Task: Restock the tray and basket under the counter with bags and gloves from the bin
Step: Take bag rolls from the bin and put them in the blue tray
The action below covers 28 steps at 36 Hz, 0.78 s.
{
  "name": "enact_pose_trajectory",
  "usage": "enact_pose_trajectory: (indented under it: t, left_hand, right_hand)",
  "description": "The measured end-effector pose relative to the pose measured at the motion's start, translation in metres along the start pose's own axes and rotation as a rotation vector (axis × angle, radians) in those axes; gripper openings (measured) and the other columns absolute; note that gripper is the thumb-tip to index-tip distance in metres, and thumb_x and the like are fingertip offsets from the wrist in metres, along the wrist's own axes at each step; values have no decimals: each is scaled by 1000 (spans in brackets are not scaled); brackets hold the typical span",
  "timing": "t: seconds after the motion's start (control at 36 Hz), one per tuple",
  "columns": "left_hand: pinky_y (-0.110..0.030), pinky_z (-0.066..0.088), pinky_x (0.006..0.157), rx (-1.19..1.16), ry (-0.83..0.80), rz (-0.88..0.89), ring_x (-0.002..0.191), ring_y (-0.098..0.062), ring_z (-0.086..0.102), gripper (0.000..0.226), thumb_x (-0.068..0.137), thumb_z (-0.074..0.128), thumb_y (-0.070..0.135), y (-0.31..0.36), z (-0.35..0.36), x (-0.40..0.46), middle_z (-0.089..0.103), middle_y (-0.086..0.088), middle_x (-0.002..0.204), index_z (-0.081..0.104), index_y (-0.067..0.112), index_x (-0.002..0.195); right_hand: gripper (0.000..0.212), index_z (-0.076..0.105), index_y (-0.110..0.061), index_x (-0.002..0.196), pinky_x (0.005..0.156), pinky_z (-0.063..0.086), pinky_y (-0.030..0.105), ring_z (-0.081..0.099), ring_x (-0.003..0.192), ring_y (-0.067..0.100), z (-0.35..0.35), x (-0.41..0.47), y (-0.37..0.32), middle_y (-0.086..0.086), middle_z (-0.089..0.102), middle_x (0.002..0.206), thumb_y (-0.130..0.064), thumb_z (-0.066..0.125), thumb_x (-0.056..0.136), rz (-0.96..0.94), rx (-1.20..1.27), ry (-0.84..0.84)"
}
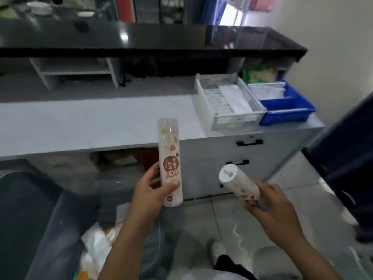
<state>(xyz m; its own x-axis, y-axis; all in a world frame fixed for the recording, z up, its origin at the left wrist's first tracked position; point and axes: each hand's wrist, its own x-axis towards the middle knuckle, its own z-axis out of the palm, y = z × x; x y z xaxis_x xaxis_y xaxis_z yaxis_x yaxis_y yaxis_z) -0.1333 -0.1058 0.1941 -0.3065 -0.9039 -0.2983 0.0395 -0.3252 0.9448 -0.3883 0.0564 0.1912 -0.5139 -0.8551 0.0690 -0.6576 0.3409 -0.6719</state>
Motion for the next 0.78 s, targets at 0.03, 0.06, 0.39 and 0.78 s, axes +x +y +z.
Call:
enact_pose_trajectory:
  t: [0.03, 0.06, 0.39, 0.78]
  left_hand:
    - [-44, 61, 79, 10, -20, 3, 100, -19, 71, 68, 75, 81, 10, 2, 14, 0, 72, 4, 114, 57, 34, 133]
    - [-43, 62, 77, 22, -38, 12, 99, -19, 72, 66, 74, 81, 9, 4, 28, 1, 73, 4, 112, 58, 35, 131]
    - [-40, 60, 73, 33, -280, -37, 98, -26, 73, 78, 53, 87, 25, 18, 234, 39, 75, -4, 110, 62, 23, 128]
    - [-40, 59, 73, 230, -173, 45, 96, -17, 73, 62, 71, 81, 14, 12, 375, 107, 74, 6, 107, 62, 32, 127]
  right_hand:
    - [55, 60, -33, 123, 69, 49, 28, 59, 89, 6, -8, -1, 8, -18, 55, 102, -18, 82, 75, 18, 21, 22]
    - [55, 60, -33, 122, 71, 51, 32, 59, 90, 6, -16, -2, 16, -18, 56, 103, -18, 83, 75, 41, 48, 44]
    - [62, 56, -54, 116, 65, 53, 12, 61, 92, -9, -127, 25, 161, -27, 64, 107, -31, 87, 68, 277, 366, 223]
    - [66, 56, -47, 127, 81, 57, 35, 62, 97, -4, -212, 112, 282, -23, 65, 114, -35, 84, 69, 280, 430, 243]
